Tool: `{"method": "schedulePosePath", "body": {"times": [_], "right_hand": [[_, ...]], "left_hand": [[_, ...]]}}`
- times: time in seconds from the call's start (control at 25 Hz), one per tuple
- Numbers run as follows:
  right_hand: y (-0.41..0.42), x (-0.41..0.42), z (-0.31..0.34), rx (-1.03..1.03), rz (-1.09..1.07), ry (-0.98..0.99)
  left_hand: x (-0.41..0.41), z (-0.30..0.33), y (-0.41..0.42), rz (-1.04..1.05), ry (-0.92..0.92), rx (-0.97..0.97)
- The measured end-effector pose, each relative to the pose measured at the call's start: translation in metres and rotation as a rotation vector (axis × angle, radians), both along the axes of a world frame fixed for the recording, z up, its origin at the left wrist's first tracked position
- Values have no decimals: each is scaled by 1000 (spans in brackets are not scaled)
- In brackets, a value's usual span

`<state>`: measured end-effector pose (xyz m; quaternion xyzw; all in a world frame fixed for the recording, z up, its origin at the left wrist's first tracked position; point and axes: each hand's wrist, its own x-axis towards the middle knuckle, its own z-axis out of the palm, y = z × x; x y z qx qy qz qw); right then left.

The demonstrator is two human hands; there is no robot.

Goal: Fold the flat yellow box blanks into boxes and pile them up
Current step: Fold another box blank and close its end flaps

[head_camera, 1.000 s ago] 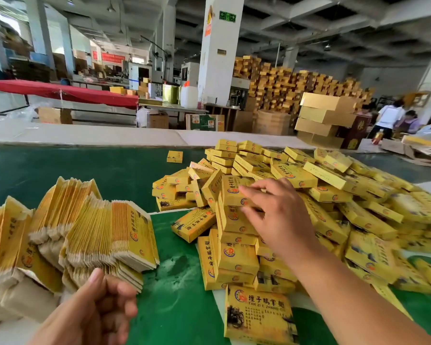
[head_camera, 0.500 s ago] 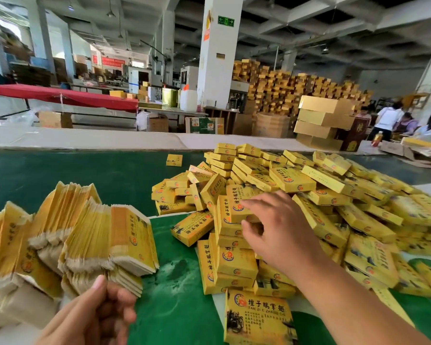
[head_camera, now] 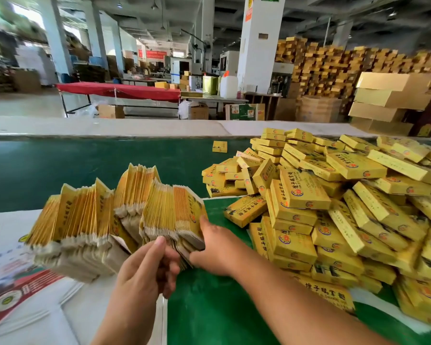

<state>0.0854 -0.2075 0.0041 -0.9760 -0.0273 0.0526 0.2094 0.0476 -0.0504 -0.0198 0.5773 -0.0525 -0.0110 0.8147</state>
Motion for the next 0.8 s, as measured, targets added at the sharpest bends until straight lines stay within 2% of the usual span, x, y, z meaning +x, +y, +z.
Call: {"method": "schedulePosePath", "body": {"times": [0.32, 0.4, 0.48, 0.6, 0.68, 0.72, 0.8], "right_hand": [[-12, -25, -13, -70, 76, -333], [-16, -30, -9, -138, 37, -469], [-22, -35, 1, -110, -35, -679], [-34, -45, 23, 121, -113, -1005], [-43, -53, 36, 352, -93, -1112], [-47, -57, 39, 505, -75, -1108], [-49, -65, 43, 830, -29, -969]], "left_hand": [[-5, 5, 2, 3, -49, 3], [-6, 7, 3, 6, -54, 17], [-6, 9, 4, 11, -60, 23], [-4, 10, 7, 43, -75, 12], [-2, 13, 8, 74, -69, -13], [-1, 12, 9, 88, -54, -37], [0, 6, 10, 71, 12, -112]]}}
